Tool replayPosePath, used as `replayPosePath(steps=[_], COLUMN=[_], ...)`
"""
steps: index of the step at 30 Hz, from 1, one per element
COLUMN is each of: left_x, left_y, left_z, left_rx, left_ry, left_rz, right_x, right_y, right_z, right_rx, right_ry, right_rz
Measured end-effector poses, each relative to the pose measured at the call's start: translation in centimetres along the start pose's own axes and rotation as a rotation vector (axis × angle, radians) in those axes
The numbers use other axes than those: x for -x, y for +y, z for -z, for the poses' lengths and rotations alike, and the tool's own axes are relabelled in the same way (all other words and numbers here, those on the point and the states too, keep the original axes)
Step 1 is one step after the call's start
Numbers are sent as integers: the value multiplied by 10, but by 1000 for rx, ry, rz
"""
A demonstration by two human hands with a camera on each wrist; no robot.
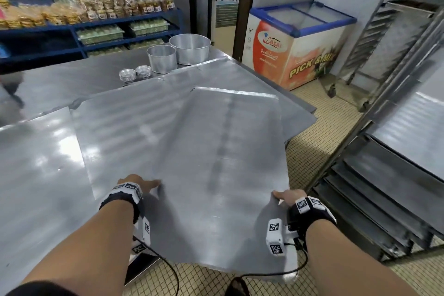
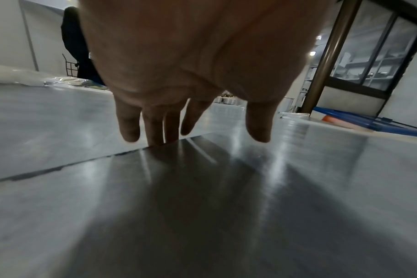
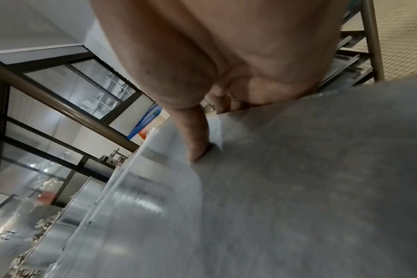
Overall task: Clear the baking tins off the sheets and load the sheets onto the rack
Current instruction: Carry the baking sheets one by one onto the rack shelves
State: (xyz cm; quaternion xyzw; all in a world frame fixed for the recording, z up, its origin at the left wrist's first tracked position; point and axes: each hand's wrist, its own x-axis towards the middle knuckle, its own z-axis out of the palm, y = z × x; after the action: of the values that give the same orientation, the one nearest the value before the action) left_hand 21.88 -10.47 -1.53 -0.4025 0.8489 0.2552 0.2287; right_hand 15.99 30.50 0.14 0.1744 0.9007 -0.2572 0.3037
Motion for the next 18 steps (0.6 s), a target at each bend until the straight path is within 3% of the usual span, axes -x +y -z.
replayPosePath(steps=[3, 7, 12, 18], left_x=[13, 26, 34, 56], left_y=[5, 3, -15, -38], left_z=[3, 1, -1, -5], left_rx=[42, 77, 167, 269], left_ry=[-65, -78, -11, 59], left_rz=[-15, 13, 41, 132], right_x=[9, 12, 8, -3], right_y=[-10, -19, -20, -36], right_z=[5, -2, -8, -3], right_rx=[35, 249, 601, 694], right_ry=[43, 104, 35, 8], right_rz=[41, 108, 142, 286])
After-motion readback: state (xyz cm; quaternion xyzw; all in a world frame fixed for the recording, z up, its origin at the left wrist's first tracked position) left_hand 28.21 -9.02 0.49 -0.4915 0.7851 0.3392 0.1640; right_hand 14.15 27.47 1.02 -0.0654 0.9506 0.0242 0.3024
